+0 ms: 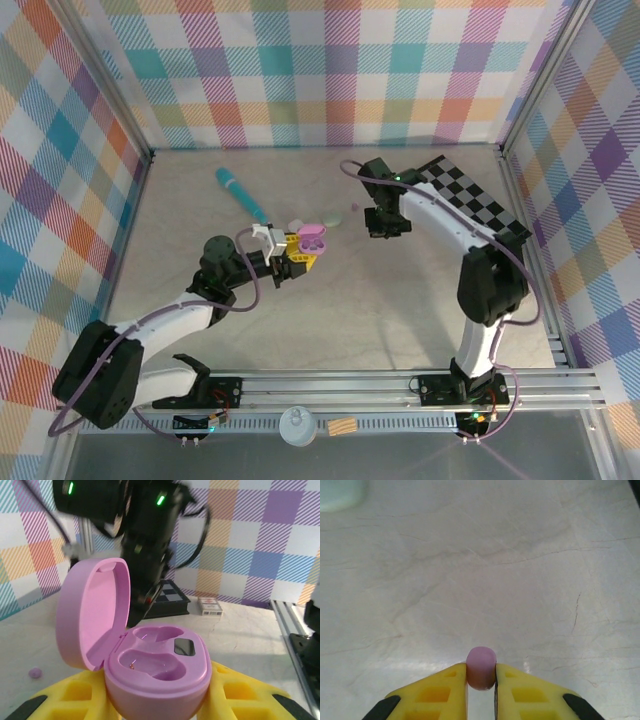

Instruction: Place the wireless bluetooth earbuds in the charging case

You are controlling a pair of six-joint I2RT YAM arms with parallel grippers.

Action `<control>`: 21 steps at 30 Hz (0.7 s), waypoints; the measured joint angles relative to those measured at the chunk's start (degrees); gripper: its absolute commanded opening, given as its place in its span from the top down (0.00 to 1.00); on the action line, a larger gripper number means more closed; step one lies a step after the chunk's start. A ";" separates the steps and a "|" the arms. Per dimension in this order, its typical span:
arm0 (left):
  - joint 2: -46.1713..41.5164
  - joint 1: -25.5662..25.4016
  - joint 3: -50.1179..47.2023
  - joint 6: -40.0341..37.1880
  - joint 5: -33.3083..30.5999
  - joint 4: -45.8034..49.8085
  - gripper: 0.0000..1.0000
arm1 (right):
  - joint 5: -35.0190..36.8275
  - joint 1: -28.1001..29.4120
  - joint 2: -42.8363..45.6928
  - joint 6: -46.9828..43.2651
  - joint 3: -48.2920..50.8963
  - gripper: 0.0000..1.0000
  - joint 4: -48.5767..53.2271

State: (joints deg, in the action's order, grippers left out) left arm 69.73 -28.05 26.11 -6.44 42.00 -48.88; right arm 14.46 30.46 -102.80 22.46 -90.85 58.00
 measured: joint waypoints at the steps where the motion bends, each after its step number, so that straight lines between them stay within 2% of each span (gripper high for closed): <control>1: 1.27 -0.20 0.00 -0.33 -0.59 -0.85 0.68 | -0.39 0.63 1.73 0.20 0.00 0.81 0.00; 8: 9.86 -0.96 0.31 -0.48 -3.37 -6.62 0.68 | -2.60 6.64 8.87 1.66 -1.29 0.80 1.03; 21: 15.47 -2.12 2.54 -0.76 -7.37 -11.15 0.68 | -6.23 13.51 9.73 4.13 -6.12 0.81 1.11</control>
State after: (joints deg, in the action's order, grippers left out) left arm 85.21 -30.17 28.64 -7.20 34.63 -60.03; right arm 8.23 43.97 -93.08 26.59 -96.97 59.11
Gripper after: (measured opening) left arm 0.348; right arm 0.195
